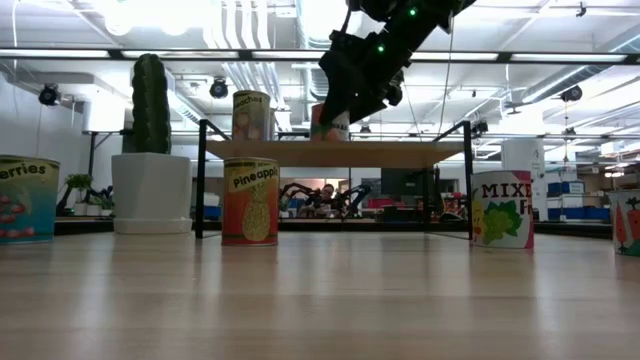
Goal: Pick and place cans onto a shelf
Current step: Put the small canned oranges on the shelf
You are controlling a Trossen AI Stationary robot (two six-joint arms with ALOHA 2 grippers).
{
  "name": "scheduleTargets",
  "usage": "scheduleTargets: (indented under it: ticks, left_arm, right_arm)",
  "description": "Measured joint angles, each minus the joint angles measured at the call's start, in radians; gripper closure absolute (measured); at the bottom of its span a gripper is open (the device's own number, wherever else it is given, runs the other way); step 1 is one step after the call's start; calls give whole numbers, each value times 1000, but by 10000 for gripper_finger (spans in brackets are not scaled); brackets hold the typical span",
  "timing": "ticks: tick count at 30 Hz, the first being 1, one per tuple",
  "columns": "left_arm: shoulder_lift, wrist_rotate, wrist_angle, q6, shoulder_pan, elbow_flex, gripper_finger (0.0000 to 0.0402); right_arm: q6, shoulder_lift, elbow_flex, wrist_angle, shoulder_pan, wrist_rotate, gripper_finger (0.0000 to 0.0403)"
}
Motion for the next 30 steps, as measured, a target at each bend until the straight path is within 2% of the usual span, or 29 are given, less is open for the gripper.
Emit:
scheduleTargets:
  ticks: [11, 18, 26, 30]
  left_arm:
    - [0, 0, 0, 0, 0, 0, 402]
    - [0, 0, 0, 0, 0, 0, 402]
    - [0, 0, 0, 0, 0, 0, 402]
    - [0, 0, 0, 0, 0, 0, 402]
  right_arm:
    - [-12, -2, 12, -12, 0, 0, 62]
    - [16, -11, 111, -150, 8, 0, 60]
    - [18, -27, 190, -265, 45, 0, 83]
    - [0, -54, 201, -274, 69, 0, 116]
